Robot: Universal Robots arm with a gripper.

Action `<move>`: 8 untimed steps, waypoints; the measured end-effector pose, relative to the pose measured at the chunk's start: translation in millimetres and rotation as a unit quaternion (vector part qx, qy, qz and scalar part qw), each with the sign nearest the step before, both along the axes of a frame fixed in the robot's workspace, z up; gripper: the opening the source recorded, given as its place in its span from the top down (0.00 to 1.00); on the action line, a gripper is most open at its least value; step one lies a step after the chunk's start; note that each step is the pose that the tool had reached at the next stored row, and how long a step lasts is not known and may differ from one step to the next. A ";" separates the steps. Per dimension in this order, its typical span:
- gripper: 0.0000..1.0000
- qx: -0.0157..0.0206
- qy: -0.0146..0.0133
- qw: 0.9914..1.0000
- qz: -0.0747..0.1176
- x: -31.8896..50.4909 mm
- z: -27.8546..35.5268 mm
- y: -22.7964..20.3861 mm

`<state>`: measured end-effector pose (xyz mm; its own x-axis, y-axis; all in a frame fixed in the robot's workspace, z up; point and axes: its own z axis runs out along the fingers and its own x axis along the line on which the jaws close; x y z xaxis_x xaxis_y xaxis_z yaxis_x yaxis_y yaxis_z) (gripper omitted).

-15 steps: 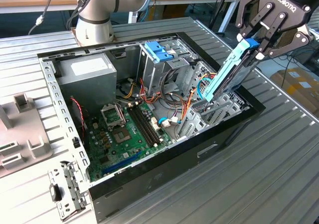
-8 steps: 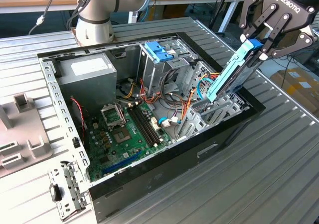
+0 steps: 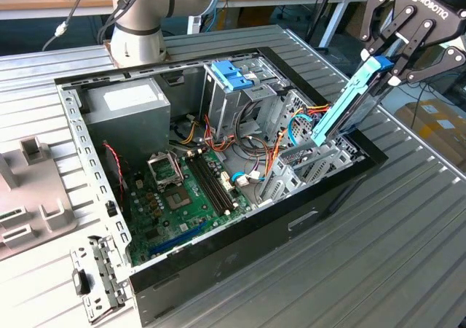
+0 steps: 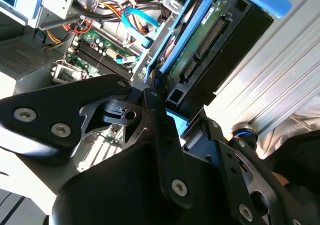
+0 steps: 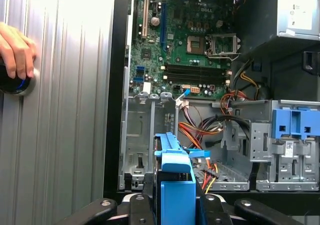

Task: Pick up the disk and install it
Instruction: 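Pick up the disk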

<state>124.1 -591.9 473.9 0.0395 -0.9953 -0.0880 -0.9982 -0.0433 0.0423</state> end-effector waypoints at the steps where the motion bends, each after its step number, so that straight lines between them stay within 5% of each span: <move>1: 0.63 0.000 0.000 1.000 0.000 1.3 0.0 0.0; 8: 0.63 0.000 0.000 1.000 0.000 3.1 0.0 0.0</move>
